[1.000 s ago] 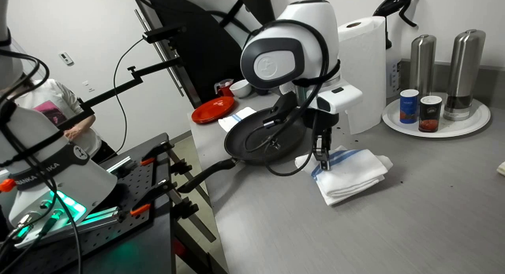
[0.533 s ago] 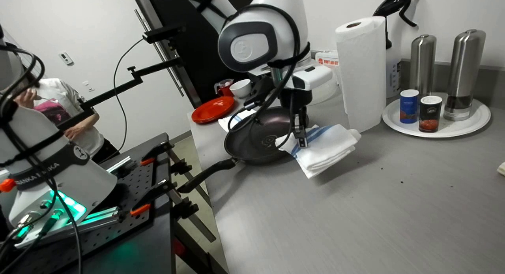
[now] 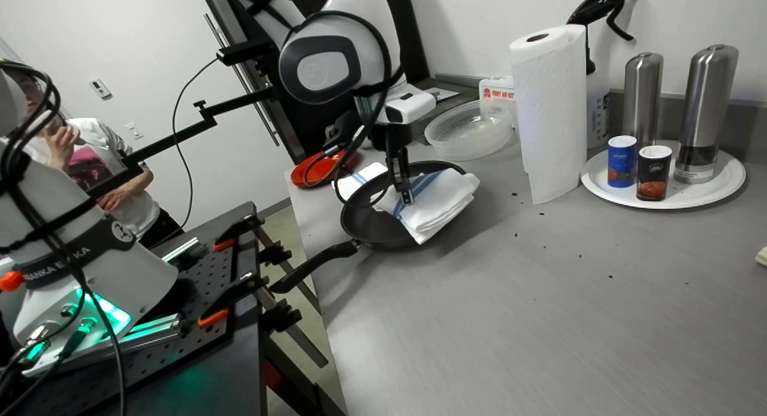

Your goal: Use the towel to wipe the pan

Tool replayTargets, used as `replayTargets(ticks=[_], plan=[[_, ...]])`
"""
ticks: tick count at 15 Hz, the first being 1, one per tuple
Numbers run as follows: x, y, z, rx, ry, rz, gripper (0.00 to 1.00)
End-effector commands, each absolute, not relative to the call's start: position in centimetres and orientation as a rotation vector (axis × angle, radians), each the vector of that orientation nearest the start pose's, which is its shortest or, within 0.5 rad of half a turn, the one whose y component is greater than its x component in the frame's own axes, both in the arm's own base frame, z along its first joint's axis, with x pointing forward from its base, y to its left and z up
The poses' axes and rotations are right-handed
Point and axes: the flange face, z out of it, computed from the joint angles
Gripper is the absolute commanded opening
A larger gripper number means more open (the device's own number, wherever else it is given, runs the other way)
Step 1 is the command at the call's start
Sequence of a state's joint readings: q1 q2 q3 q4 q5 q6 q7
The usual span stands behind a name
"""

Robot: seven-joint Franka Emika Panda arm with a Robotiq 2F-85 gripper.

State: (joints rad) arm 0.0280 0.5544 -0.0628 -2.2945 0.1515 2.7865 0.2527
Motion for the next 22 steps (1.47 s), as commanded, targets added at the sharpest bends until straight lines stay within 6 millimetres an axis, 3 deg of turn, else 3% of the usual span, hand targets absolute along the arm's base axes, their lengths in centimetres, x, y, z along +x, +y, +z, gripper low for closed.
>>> replayTargets(ticks=[1,7,13,17,22], plan=[[48.0,0.1,11.1,-3.09,0.554,0.045,0.04],[46.4,4.1,7.7,-3.177,0.457,-0.102,0.04],[45.7,7.0,4.4,-3.259,0.406,-0.266,0.04],[46.1,7.4,3.5,-3.285,0.451,-0.397,0.04],[47.4,6.5,3.3,-3.305,0.545,-0.509,0.04]])
